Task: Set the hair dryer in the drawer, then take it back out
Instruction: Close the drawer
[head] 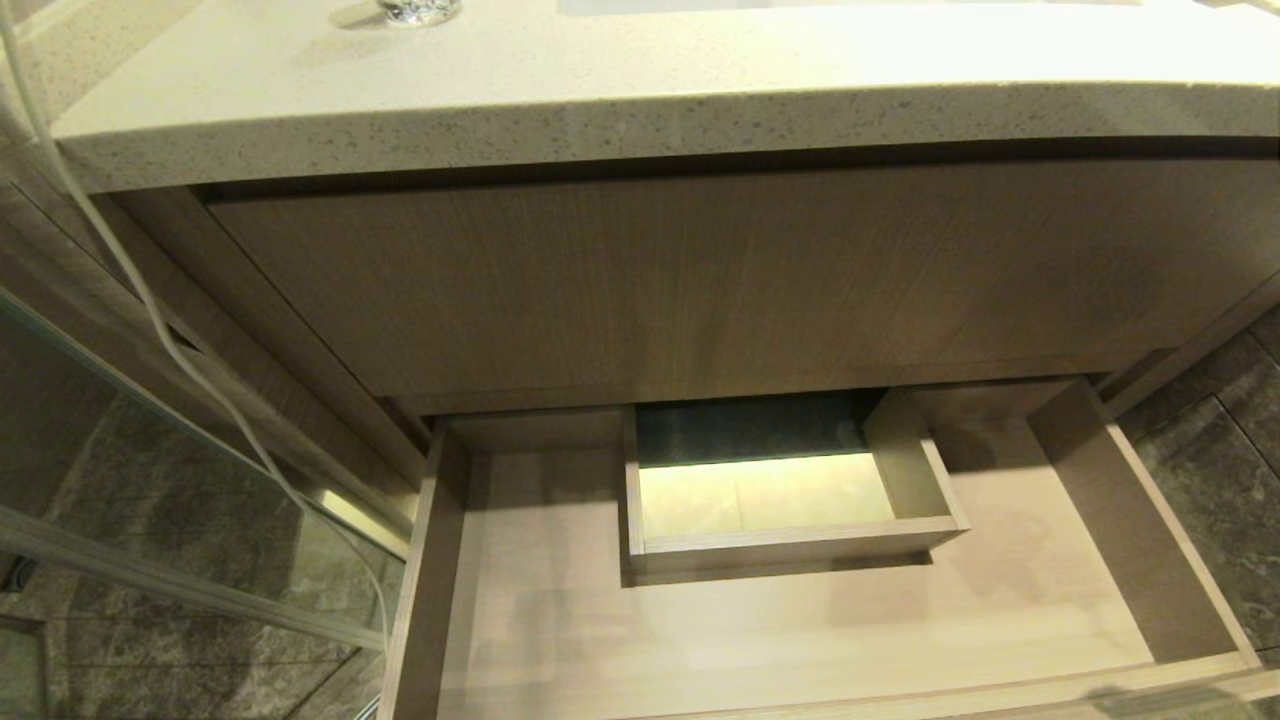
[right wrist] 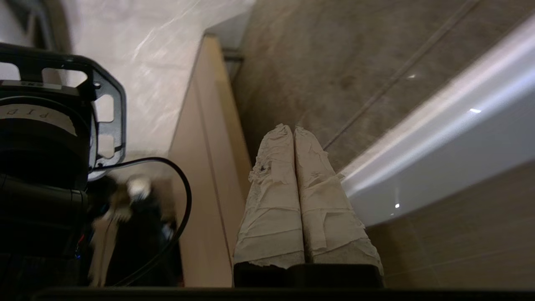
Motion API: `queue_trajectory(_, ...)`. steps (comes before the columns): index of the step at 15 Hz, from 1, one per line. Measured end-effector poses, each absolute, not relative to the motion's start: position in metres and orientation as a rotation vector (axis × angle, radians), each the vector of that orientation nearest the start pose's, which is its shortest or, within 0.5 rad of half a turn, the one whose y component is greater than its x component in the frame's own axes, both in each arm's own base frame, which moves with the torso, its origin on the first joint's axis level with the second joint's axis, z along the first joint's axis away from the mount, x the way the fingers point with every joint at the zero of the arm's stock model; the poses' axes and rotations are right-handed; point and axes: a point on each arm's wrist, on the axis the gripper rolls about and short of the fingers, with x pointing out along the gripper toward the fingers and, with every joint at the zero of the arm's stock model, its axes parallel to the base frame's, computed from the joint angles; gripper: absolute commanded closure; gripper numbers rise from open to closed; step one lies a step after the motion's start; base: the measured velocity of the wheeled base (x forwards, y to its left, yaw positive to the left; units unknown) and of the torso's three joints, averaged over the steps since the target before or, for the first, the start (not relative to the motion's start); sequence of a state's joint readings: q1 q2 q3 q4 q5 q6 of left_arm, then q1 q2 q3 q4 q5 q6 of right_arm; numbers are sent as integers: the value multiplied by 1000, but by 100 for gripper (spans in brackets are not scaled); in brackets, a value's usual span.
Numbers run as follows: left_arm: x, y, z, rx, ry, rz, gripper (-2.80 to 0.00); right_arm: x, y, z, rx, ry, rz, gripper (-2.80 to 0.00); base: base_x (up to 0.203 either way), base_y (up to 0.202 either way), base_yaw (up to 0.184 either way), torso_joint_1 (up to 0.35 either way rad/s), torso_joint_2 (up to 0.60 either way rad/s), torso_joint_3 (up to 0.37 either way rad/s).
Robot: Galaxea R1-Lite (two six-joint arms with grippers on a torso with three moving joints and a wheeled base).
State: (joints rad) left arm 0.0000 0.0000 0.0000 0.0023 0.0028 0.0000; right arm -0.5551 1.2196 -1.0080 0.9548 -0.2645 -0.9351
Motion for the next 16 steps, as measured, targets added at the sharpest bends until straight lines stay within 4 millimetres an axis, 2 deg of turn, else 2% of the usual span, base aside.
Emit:
queue_trajectory(5, -23, 0, 75, 0, 2, 4, 0, 157, -105, 191, -522, 1589, 33, 0, 0, 0, 0, 0, 0, 0)
queue_trajectory(9, -23, 0, 75, 0, 3, 3, 0, 193, -128, 159, -477, 1699, 129, 0, 0, 0, 0, 0, 0, 0)
queue_trajectory(12, -23, 0, 75, 0, 2, 3, 0, 215, -138, 130, -470, 1741, 173, 0, 0, 0, 0, 0, 0, 0)
queue_trajectory(16, -23, 0, 75, 0, 3, 4, 0, 233, -143, 94, -451, 1807, 247, 0, 0, 0, 0, 0, 0, 0)
